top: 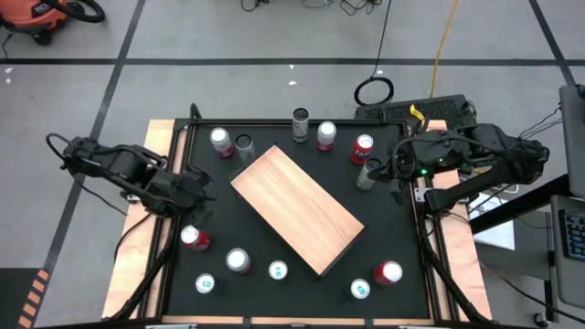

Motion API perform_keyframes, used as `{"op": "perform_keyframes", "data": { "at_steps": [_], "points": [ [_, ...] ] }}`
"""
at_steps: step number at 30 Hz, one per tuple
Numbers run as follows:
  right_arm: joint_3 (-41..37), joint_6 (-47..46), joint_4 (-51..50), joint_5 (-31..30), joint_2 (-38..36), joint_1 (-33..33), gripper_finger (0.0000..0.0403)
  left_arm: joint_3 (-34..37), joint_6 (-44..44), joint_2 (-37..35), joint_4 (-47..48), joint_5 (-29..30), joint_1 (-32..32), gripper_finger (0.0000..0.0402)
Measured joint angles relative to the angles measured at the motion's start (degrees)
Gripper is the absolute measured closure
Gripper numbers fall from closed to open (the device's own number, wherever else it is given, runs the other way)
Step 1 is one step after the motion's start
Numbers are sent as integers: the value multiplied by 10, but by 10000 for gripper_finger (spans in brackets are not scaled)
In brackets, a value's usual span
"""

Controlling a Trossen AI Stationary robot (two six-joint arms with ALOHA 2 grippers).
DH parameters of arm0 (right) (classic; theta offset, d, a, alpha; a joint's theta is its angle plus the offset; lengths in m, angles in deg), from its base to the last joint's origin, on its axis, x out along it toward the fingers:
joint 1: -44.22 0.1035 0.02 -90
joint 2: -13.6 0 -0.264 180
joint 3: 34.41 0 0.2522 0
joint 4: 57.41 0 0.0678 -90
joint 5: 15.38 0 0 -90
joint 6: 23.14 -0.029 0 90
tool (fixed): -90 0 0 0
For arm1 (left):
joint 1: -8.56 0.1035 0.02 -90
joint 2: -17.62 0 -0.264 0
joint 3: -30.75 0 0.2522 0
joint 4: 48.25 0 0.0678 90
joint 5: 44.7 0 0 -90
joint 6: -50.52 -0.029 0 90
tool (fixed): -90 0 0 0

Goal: Place canned beverage on shelf
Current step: Put the bottom left blue soda can on the shelf

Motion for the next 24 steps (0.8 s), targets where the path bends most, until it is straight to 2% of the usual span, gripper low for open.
{"op": "perform_keyframes", "data": {
  "at_steps": [7,10,13,20,24],
  "points": [
    [0,1,5,0,0,0,403,0,-50,50,-48,-61,-30,244],
    [0,1,4,0,0,0,403,0,-55,73,-68,-74,-69,217],
    [0,2,4,0,0,0,403,0,-21,92,-65,-80,-105,201],
    [0,2,-2,0,0,0,403,0,4,134,-77,-57,-198,165],
    [0,2,-2,2,0,0,403,0,3,153,-93,-17,-249,137]
  ]
}}
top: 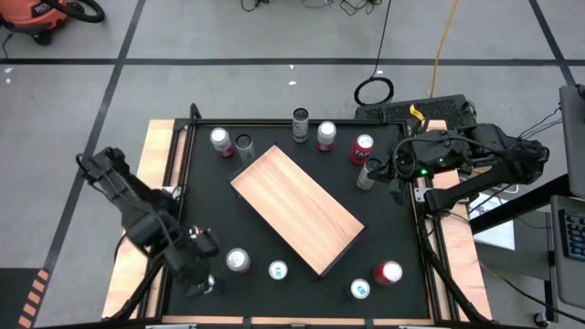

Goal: Place canned beverage on shelf
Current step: Put the bottom left blue soda can on the shelf

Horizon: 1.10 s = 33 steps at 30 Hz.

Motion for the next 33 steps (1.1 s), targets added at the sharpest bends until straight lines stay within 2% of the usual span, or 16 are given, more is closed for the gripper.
{"op": "perform_keyframes", "data": {
  "at_steps": [3,13,24,33],
  "points": [
    [0,0,0,0,0,0,403,0,0,11,0,38,-33,122],
    [0,3,0,0,0,0,403,0,-1,41,-42,96,-98,92],
    [0,5,0,-1,0,0,403,0,13,83,-14,104,-109,38],
    [0,5,0,-1,0,0,403,30,14,94,-19,106,-109,33]
  ]
}}
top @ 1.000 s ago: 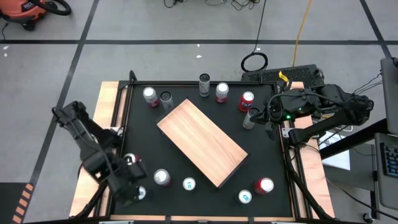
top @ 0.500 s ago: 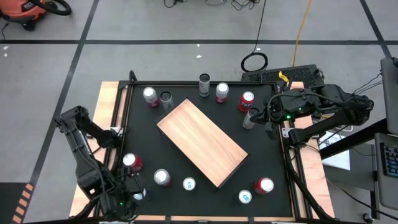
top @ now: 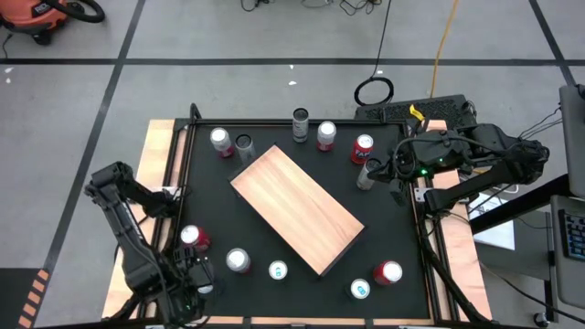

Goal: Place canned beverage on shelf
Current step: Put the bottom left blue soda can on the shelf

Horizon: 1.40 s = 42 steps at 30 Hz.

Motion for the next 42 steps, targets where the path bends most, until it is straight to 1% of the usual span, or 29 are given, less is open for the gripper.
{"op": "perform_keyframes", "data": {
  "at_steps": [4,11,16,24,32,35,42],
  "points": [
    [0,0,0,0,0,0,403,15,-9,0,-10,1,0,33],
    [0,-4,0,0,0,0,403,51,-14,0,-58,7,0,33],
    [0,-6,0,0,0,0,403,72,-14,0,-66,6,2,33],
    [0,-5,1,0,0,0,403,108,-13,0,-121,7,7,33],
    [0,-6,1,0,0,0,403,119,-16,0,-124,7,12,34],
    [0,-6,1,0,0,0,403,119,-24,0,-134,7,13,44],
    [0,-6,1,0,0,0,403,120,-29,0,-131,1,16,85]
  ]
}}
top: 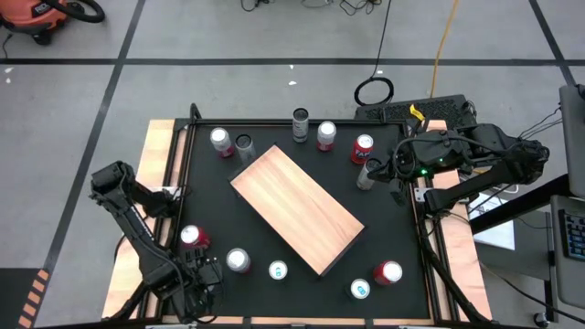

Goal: Place canned beverage on shelf
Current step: Put the bottom left blue soda can on the shelf

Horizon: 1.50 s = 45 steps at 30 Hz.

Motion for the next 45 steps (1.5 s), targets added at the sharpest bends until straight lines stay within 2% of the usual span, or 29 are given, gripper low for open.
{"op": "perform_keyframes", "data": {
  "at_steps": [7,30,39,45],
  "points": [
    [0,0,0,0,0,0,403,0,0,0,1,-7,-1,109],
    [0,2,0,0,0,0,403,0,0,0,1,-23,0,112],
    [0,2,0,0,0,0,403,-1,1,0,2,-24,0,180],
    [0,4,0,0,0,0,403,-1,17,-1,4,-27,4,184]
  ]
}}
